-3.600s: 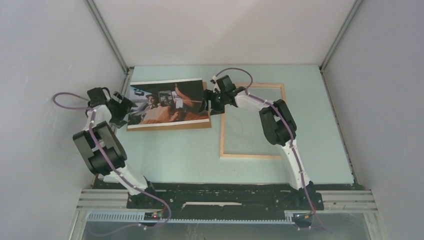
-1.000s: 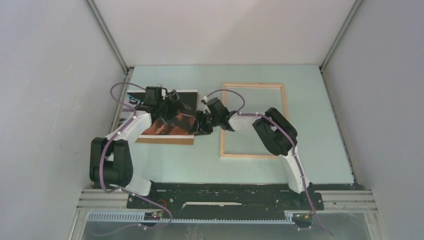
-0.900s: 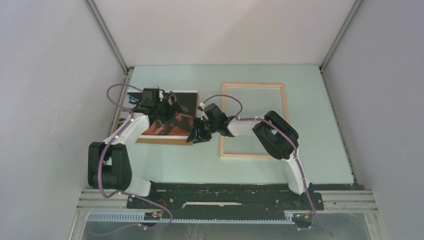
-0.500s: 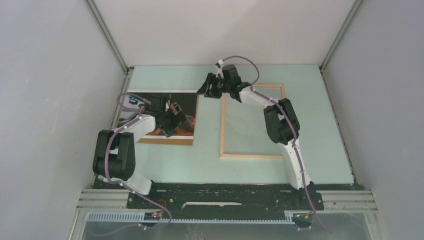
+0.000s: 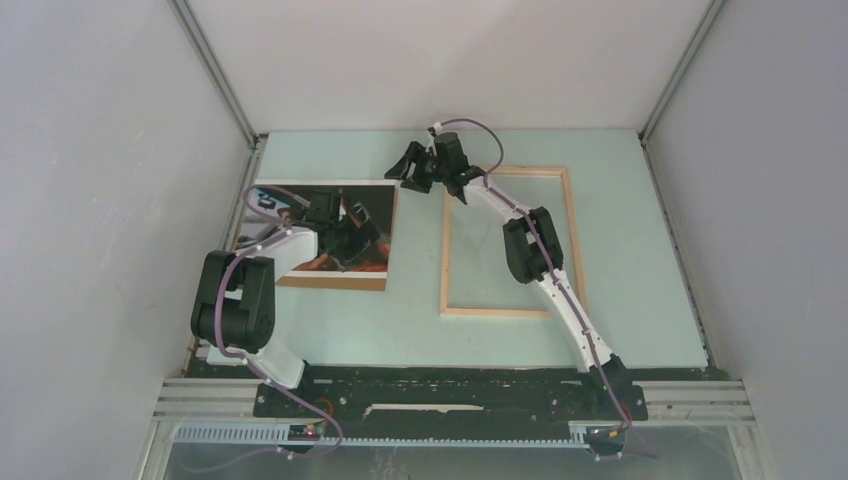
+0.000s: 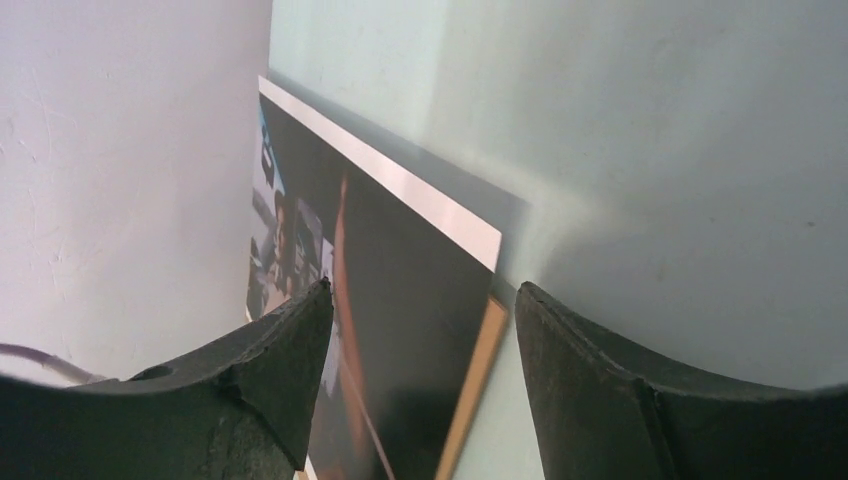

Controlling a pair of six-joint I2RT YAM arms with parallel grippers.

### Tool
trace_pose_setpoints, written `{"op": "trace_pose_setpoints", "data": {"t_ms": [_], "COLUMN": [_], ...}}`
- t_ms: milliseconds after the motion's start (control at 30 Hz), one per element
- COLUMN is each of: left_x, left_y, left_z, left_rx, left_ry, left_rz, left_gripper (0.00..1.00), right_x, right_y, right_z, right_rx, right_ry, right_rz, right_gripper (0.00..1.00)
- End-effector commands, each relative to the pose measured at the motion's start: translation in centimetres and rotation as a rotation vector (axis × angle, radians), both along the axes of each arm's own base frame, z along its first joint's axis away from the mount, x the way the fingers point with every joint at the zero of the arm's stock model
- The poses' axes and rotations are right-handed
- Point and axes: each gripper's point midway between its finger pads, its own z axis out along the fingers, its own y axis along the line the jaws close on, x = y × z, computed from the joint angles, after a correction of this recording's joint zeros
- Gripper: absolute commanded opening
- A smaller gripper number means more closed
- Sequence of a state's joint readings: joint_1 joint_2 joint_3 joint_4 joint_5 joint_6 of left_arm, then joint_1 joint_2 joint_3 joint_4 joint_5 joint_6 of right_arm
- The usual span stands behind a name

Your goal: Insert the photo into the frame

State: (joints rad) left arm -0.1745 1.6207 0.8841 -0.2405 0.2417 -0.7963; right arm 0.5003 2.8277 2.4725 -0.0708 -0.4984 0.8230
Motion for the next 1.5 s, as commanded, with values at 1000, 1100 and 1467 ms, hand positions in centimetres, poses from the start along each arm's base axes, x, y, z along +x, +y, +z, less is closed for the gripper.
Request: {"op": "trace_pose_setpoints", "data": {"t_ms": [1000, 1100, 1467], "left_x": [2.7, 2.5, 1.6], "left_y": [2.8, 3.0, 3.5], "left_z": [-1.0, -2.7, -4.1], "left_rx": [-0.08, -0.073, -0.052], "left_ry": [0.069, 0.138, 0.168], "left_rz": [0.19, 0.2, 0.197], "left_gripper": [1.0, 1.0, 0.99], "right_x": [1.7, 1.7, 0.7], "right_y": [2.3, 2.7, 3.7], "right_z": [-0.1, 0.9, 1.8], "right_rx": [0.153, 0.184, 0.223], "right_ry": [0.104, 0.061, 0.027], "right_rz": [-0.145, -0.117, -0.048], "right_gripper": [0.51, 0.5, 0.38]}}
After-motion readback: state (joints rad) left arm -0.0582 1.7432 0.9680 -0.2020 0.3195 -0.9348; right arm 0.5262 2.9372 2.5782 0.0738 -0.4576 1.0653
